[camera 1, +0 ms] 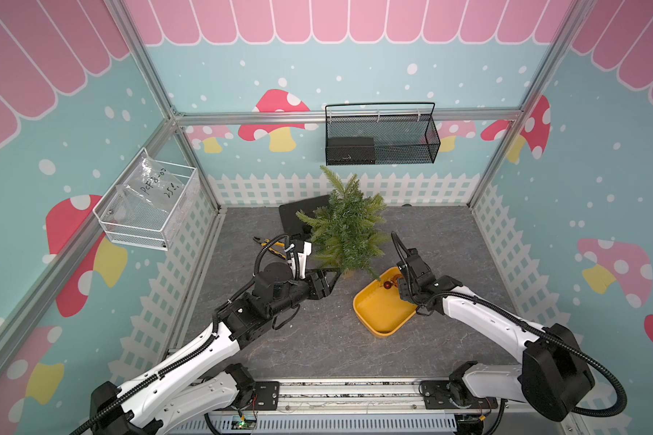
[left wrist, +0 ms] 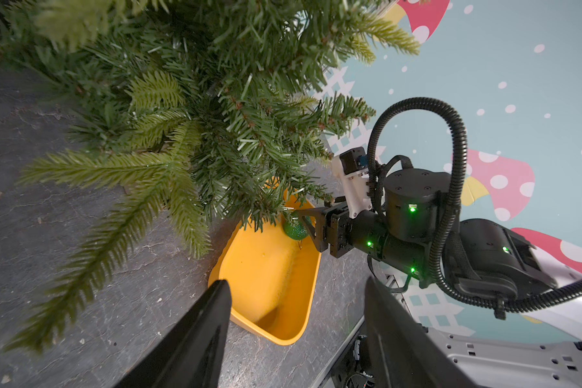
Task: Decorate the small christmas tree with ornaments
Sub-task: Pick up an ornament from the container.
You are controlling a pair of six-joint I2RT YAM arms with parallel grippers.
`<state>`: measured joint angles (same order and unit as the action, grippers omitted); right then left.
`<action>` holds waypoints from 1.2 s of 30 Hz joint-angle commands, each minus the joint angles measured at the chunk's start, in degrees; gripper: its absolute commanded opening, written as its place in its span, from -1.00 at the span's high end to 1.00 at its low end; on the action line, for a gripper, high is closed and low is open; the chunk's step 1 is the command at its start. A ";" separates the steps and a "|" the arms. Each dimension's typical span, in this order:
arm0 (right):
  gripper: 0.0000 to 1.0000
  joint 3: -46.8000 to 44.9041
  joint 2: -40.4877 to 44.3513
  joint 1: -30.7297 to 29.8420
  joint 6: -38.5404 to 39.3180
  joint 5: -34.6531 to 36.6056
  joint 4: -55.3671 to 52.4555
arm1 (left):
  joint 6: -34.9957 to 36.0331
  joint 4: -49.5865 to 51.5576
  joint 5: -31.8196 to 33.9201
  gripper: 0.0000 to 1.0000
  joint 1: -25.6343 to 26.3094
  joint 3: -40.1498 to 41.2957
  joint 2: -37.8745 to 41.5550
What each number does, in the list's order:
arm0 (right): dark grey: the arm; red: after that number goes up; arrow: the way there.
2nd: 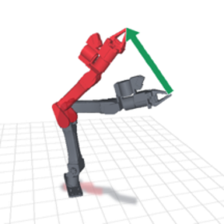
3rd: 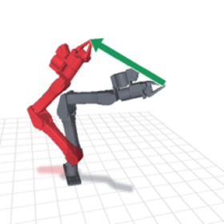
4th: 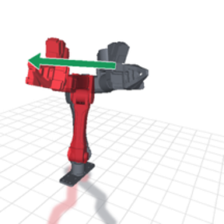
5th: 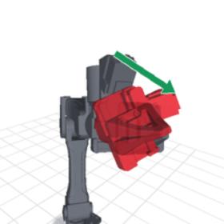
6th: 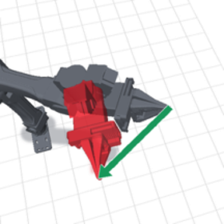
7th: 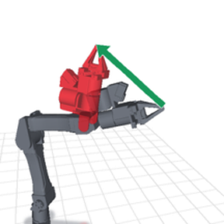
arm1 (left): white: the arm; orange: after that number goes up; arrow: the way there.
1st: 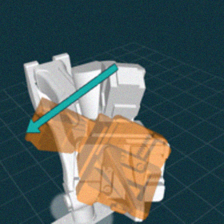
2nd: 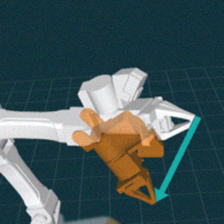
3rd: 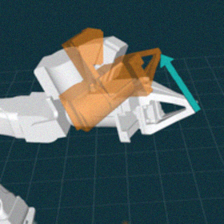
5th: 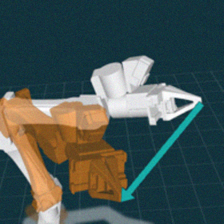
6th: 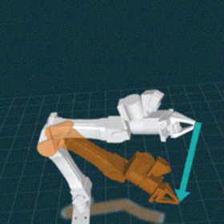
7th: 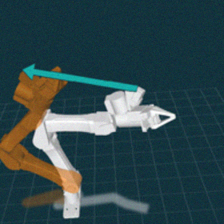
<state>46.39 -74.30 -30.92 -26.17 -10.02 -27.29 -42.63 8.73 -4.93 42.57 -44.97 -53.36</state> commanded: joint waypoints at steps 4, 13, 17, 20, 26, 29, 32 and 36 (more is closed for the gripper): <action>-0.44 -0.54 -1.15 -0.90 -0.06 2.76 -3.06 | 0.03 -0.22 0.67 -0.32 0.41 0.97 0.32; -0.44 -0.69 -6.93 -0.90 0.60 2.79 -1.19 | -0.35 0.20 1.38 -0.32 0.41 1.73 1.80; -0.45 -1.15 -8.54 -0.90 0.77 3.36 -0.44 | -0.11 0.54 1.94 -0.32 0.41 1.82 2.30; -0.46 -1.74 -10.64 -0.90 0.86 3.00 1.08 | 0.04 0.68 1.98 -0.32 0.41 1.56 2.06; -0.45 -1.33 -14.21 -0.90 1.36 3.07 3.43 | 0.00 0.83 2.05 -0.32 0.41 1.46 1.95; -0.39 -1.25 -15.36 -0.90 1.65 3.15 4.24 | 0.09 1.05 2.23 -0.31 0.41 1.29 2.04; -0.21 -1.05 -15.59 -0.88 1.66 3.79 4.63 | 0.09 1.11 2.51 -0.32 0.43 1.25 2.06; -0.12 -0.19 -12.05 -0.95 1.40 3.36 4.06 | 0.37 1.39 2.18 -0.32 0.42 0.61 1.48</action>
<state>45.52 -88.88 -31.53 -24.88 -9.47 -22.59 -42.63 8.78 -3.62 42.57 -43.88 -51.77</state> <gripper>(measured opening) 0.604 0.658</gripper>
